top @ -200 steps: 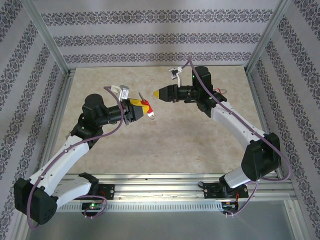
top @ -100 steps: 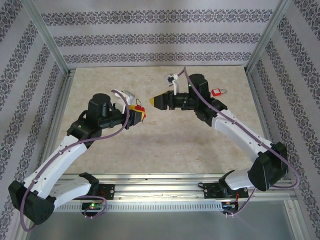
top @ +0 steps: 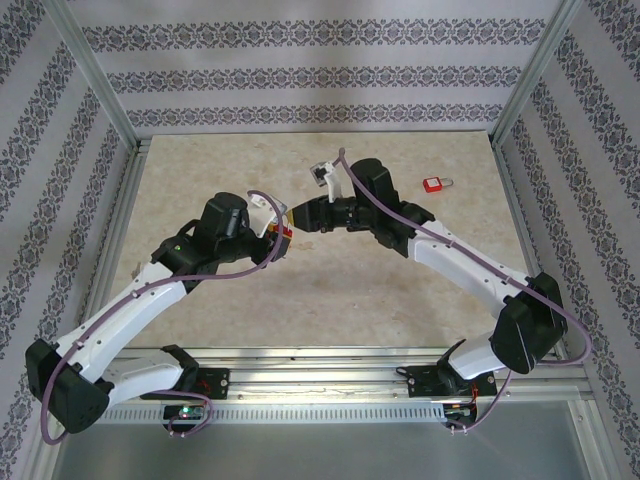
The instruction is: Unlock with the key
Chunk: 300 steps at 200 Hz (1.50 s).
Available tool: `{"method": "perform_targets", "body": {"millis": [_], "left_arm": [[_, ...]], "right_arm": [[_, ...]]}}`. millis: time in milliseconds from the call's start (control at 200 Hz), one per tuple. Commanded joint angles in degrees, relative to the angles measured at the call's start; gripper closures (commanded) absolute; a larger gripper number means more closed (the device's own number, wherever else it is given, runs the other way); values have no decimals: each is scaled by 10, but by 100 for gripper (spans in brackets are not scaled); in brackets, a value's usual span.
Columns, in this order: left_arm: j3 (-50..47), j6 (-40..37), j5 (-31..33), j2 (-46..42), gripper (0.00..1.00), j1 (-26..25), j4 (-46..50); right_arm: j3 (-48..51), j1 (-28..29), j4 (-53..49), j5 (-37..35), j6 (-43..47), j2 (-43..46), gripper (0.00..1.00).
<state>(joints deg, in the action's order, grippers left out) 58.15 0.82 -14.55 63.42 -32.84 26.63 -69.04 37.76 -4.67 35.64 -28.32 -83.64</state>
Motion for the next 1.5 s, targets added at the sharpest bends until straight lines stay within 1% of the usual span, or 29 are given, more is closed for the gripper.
{"method": "perform_targets", "body": {"millis": [0,165,245,485,600,854,989,1154,1294,1359,1424,1494], "left_arm": [[21,-12,7,4,100,-14,1],[19,-9,5,8,100,-17,-4],[20,-8,3,9,100,-18,-5],[13,-5,-3,16,100,-24,-14],[4,-2,-1,14,100,-26,-17],[-46,17,-10,1,100,-28,-37],[-78,30,4,-17,100,-31,-51],[-83,39,12,-20,100,-35,-67],[-81,39,22,-20,100,-36,-66],[-77,37,8,-20,100,-37,-61],[-70,33,-13,-18,100,-36,-52],[-66,33,-20,-17,100,-36,-45]], "right_arm": [[-14,9,-1,-12,4,-5,59],[-17,18,-8,-14,7,-6,62],[-14,21,-9,-16,7,-5,65],[-22,24,-20,-30,5,-13,87],[-27,24,-27,-42,6,-11,100],[-55,10,-56,-74,6,3,100],[-68,-5,-77,-88,8,12,100],[-67,-11,-80,-89,-4,10,100],[-62,-11,-93,-108,-9,8,100],[-59,-12,-91,-86,13,11,100],[-58,-17,-105,-92,36,14,100],[-53,-38,-108,-92,26,15,100]]}}
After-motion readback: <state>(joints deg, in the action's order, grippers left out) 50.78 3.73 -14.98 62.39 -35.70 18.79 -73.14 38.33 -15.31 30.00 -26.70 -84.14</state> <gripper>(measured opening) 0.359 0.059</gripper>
